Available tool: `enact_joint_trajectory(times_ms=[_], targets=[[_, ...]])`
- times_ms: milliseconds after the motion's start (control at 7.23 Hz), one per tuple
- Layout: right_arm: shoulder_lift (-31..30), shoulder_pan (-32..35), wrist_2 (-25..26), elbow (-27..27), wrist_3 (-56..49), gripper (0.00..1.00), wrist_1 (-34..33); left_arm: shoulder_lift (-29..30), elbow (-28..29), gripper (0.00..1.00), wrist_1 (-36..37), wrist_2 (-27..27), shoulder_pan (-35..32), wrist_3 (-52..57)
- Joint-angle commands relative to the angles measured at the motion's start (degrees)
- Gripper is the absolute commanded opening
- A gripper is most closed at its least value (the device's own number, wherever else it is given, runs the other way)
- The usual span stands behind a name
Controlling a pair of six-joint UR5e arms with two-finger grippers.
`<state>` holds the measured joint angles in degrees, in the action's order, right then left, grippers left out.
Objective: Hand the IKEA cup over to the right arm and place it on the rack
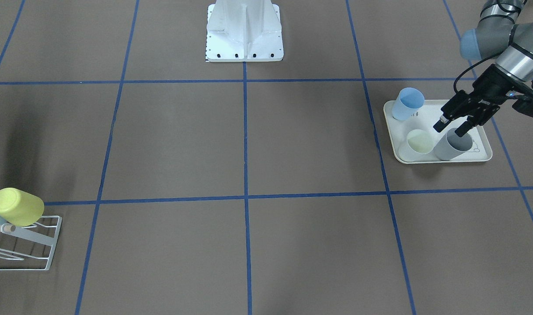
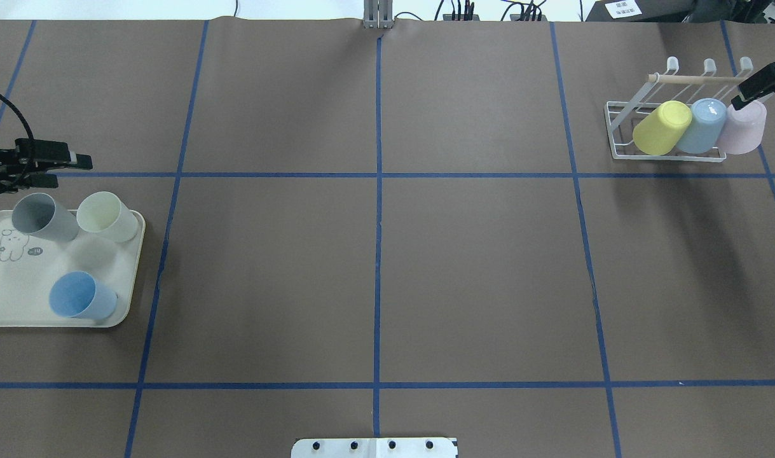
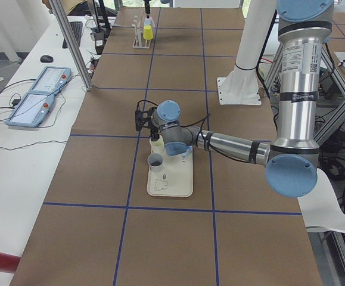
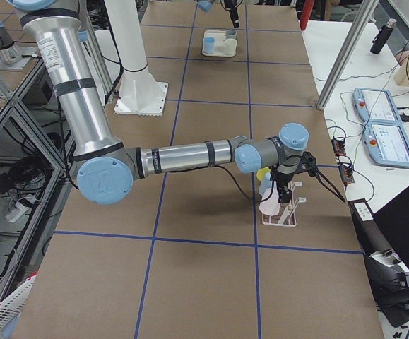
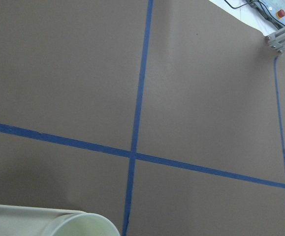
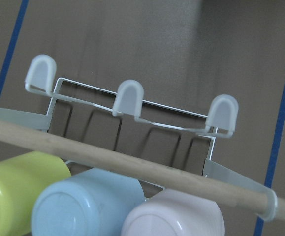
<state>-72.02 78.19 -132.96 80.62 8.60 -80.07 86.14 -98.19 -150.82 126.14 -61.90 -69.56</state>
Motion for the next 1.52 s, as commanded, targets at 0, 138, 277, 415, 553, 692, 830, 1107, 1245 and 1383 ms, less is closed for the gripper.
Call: enact_joint_trajectory(times_ms=[0, 138, 277, 415, 553, 692, 830, 1107, 1245, 1383], targets=[[0.3, 0.0, -1.0, 0.1, 0.4, 0.98, 0.0, -5.0, -0.5, 1.00, 3.1, 0.1, -2.2, 9.8], [0.2, 0.1, -3.2, 0.1, 0.4, 0.98, 0.0, -5.4, -0.6, 1.00, 6.3, 0.1, -2.3, 12.1], [0.2, 0.2, -3.9, 0.2, 0.5, 0.98, 0.0, -7.2, -0.5, 0.99, 7.1, 0.0, -1.9, 12.4], [0.2, 0.2, -3.9, 0.1, 0.5, 0.98, 0.0, -7.0, 0.0, 0.99, 10.0, -0.4, -1.8, 12.5], [0.2, 0.2, -4.0, 0.2, 0.5, 0.98, 0.0, -5.9, 0.3, 0.99, 14.3, -0.6, -1.9, 13.6], [0.2, 0.2, -4.0, 0.4, 0.7, 0.98, 0.0, -3.6, 1.2, 0.99, 17.6, -0.7, -2.0, 15.5], [0.2, 0.2, -4.0, 0.5, 0.9, 0.98, 0.0, -2.2, 2.6, 0.98, 17.7, -0.7, -2.0, 15.6], [0.2, 0.1, -4.0, 0.5, 0.9, 0.98, 0.0, -1.1, 4.8, 0.90, 17.7, -0.7, -1.9, 15.6], [0.1, 0.2, -4.0, 0.5, 0.9, 0.98, 0.0, -0.7, 5.5, 0.87, 17.7, -2.0, -1.8, 15.5], [0.1, 0.2, -4.1, 0.5, 0.9, 0.98, 0.0, -0.6, 5.6, 0.84, 17.7, -3.3, -0.8, 15.0]])
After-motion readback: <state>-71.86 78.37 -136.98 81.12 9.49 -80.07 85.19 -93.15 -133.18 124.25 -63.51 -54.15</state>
